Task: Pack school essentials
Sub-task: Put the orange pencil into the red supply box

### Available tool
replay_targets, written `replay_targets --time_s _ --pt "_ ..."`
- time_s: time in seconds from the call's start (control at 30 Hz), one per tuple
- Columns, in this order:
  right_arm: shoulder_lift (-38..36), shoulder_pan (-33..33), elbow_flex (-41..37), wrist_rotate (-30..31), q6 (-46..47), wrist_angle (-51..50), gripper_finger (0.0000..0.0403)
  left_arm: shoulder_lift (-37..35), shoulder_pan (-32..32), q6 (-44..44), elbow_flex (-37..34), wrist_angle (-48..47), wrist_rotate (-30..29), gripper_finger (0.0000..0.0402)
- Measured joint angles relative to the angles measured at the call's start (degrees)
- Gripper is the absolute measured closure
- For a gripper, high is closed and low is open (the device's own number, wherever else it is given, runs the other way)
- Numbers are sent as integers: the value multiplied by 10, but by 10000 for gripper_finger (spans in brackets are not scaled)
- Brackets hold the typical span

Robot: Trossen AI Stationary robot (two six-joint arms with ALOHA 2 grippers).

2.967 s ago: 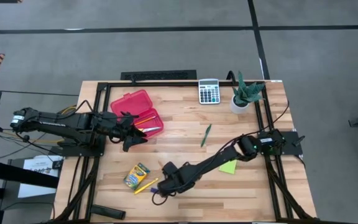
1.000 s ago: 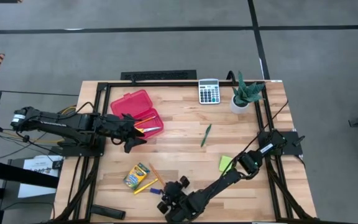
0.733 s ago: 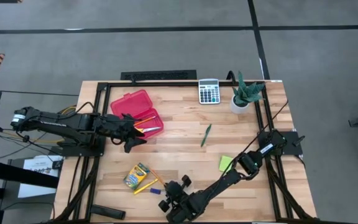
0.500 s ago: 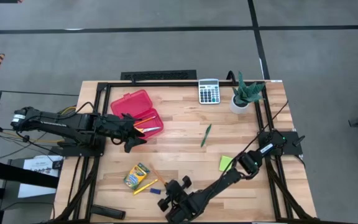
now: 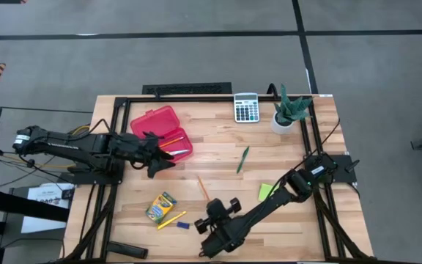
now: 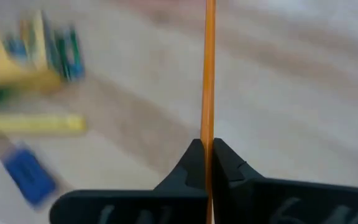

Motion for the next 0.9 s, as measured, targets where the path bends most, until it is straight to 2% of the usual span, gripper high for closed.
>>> replay_targets --time_s 0.23,0.43,0.63,0.9 --pt "-51 2 1 80 46 -63 400 0 0 -9 0 51 7 191" --pt "-104 -8 1 163 28 -79 400 1 0 -40 0 111 -3 191" --pt "-146 -35 1 206 -93 -13 400 36 0 -52 1 230 -27 191" --pt "-167 -70 2 208 -305 134 400 120 0 -57 1 307 -24 191"
